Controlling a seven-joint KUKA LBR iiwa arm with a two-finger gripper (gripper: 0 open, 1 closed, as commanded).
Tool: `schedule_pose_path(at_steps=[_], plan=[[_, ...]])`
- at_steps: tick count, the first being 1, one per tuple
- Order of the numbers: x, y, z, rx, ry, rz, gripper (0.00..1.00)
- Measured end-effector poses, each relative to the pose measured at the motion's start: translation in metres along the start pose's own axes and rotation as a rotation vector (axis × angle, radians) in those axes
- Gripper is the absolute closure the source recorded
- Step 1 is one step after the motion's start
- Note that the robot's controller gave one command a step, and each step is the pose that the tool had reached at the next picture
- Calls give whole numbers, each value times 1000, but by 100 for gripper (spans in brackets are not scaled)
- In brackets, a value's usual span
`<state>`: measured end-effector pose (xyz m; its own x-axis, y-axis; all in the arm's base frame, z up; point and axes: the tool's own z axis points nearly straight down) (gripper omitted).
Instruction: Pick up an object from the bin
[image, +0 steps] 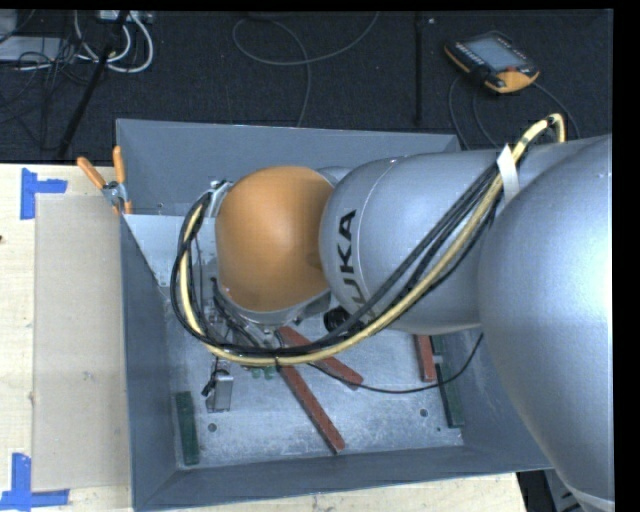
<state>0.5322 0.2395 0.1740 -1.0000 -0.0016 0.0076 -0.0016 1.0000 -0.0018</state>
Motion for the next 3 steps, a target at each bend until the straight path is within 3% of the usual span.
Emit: schedule_pose_path(at_steps=[1,2,3], plan=[[-2,-1,-3,-1,-5,3,0],[34,-1,52,-3,-10,6,0],[30,-7,96,-2,-5,84,0]])
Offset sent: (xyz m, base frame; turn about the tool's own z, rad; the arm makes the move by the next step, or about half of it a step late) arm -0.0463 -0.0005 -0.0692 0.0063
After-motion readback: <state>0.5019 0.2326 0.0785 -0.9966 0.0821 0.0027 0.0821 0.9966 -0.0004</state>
